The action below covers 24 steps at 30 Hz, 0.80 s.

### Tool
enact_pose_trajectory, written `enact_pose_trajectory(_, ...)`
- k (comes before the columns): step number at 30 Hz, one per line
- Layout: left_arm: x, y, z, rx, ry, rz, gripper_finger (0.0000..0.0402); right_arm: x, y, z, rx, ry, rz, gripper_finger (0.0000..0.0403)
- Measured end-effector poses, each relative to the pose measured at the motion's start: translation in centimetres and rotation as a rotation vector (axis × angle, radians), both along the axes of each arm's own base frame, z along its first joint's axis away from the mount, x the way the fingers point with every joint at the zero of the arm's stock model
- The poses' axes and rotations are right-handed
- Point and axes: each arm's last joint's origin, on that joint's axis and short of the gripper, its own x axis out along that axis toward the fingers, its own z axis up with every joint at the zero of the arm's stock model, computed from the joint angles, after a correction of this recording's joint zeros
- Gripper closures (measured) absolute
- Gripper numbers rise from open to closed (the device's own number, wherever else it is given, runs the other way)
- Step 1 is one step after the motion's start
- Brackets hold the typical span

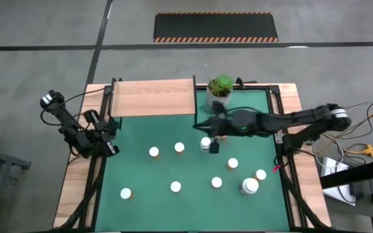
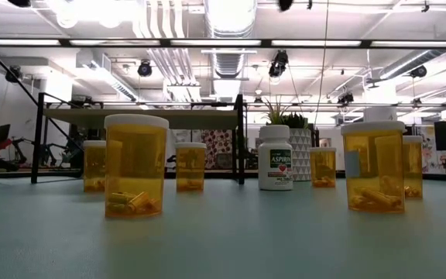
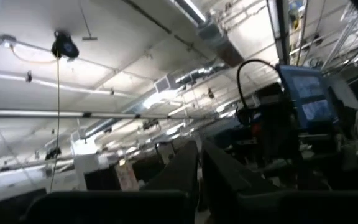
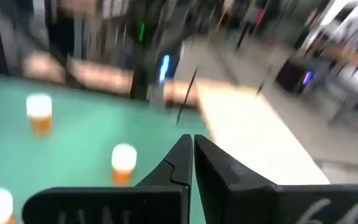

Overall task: Pick and place medicine bottles onto shelf by color
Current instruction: Put the orange pill bottle on the shelf

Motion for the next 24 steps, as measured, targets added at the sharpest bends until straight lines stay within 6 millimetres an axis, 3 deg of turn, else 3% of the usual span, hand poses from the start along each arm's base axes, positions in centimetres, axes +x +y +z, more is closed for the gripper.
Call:
enact_pose_trajectory(5,0.0,0.0,0.0,-0.029,-0.01,-0.014,0.0395,3.5,0.0,1.7,-0.031,0.175,0.056,0.0394)
enact_pose_trajectory(11,0.1,-0.1,-0.1,-0.046,-0.011,-0.03,0.0395,7.9,-0.6,0.6,0.041,0.408,0.154,0.0394)
enact_pose_trajectory(15,0.1,-0.1,-0.1,-0.047,-0.01,-0.03,0.0395,9.5,-1.2,0.6,0.055,0.508,0.134,0.0394)
enact_pose_trajectory(19,0.1,-0.1,-0.1,-0.048,-0.011,-0.031,0.0395,11.2,-1.5,-0.9,0.084,0.634,0.11,0.0389)
enact_pose_trajectory(24,0.1,-0.1,-0.1,-0.047,-0.011,-0.031,0.0395,11.9,-1.4,-0.7,0.113,0.707,0.089,0.0345)
